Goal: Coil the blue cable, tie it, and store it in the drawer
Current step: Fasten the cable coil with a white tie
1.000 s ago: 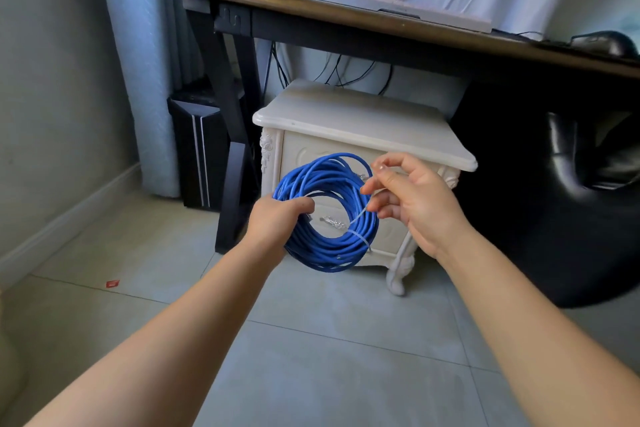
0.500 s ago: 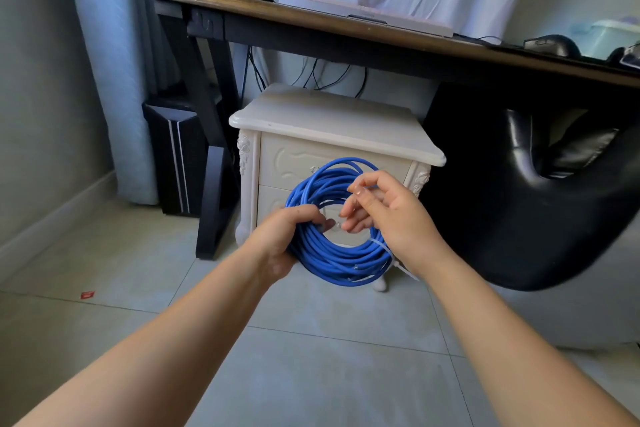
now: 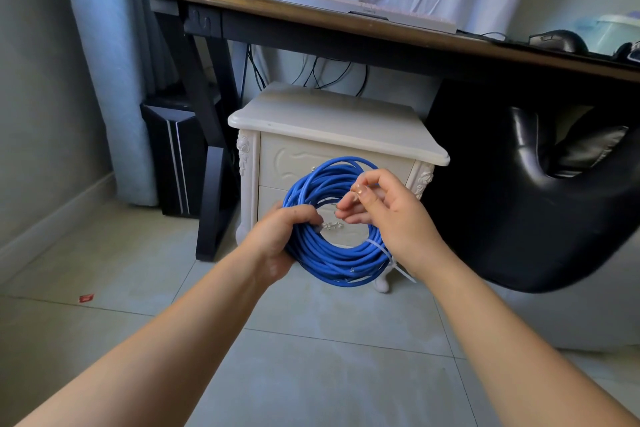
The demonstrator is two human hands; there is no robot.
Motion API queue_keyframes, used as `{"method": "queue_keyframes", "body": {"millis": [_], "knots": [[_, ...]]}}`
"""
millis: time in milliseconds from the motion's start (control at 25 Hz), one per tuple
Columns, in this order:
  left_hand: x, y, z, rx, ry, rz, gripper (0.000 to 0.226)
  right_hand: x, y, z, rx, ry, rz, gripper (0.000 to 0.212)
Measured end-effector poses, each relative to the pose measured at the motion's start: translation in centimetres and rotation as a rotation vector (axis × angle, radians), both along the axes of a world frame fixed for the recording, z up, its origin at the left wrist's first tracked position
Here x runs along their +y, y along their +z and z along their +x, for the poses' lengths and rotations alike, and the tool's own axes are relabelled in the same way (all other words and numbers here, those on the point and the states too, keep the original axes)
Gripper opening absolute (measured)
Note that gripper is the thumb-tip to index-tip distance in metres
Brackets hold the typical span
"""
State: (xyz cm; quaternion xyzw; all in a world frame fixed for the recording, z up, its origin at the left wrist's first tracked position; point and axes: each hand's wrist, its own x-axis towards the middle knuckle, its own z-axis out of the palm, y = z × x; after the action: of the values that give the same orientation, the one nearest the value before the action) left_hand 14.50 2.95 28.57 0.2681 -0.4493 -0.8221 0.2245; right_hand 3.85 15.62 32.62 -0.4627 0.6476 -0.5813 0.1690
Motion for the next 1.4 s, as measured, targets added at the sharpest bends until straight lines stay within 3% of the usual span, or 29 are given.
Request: {"method": "queue_keyframes", "body": {"millis": [160,320,480,560,640,720,800,920,1000,1120,1400], "knots": [[-0.3,0.0,0.4,0.063,-0.094,-0.050,0.044,-0.3,0.0,0.3,0.021,0.061,-0.016,0.013],[0.3,0.7,0.8,0.051,-0.142,-0.232,0.028,-0.7,-0.2,0.6,0.002,0.109,-0.009,0.010],[0.0,0.3,0.5,-0.036,-0.013,-0.296,0.094,-0.5,-0.3,0.8,0.049,-0.003,-0.007,0.010],[0.1,0.6,0.7,-0.076,0.013,-0.377,0.107,-0.3,-0.7,0.8,0.396,-0.158,-0.050,0.010],[0.4,1.1,1.0,-0.063,0.021,-0.418,0.096,-0.3,-1.1,0.9,0.875,-0.343,-0.159,0.005],[0.6,1.5,1.3,-0.055,0.013,-0.465,0.084,-0.4,-0.7,0.6,1.041,-0.415,-0.209,0.004],[1.0,1.8,1.6,-0.050,-0.007,-0.519,0.077,-0.4,0.1,0.4,0.815,-0.360,-0.110,0.004],[1.6,2.1,1.8,-0.046,-0.064,-0.563,0.074,-0.2,0.8,0.1,0.142,-0.168,0.123,0.007],[1.8,2.0,1.9,-0.055,-0.086,-0.601,0.075,-0.2,0.9,-0.4,-0.108,-0.133,0.163,0.006],[1.9,1.9,1.9,-0.062,-0.089,-0.623,0.077,-0.1,1.1,-0.7,-0.232,-0.117,0.168,0.001],[2.0,1.8,1.7,-0.066,-0.094,-0.664,0.080,0.1,1.9,-0.8,-0.270,-0.087,0.194,0.005]]}}
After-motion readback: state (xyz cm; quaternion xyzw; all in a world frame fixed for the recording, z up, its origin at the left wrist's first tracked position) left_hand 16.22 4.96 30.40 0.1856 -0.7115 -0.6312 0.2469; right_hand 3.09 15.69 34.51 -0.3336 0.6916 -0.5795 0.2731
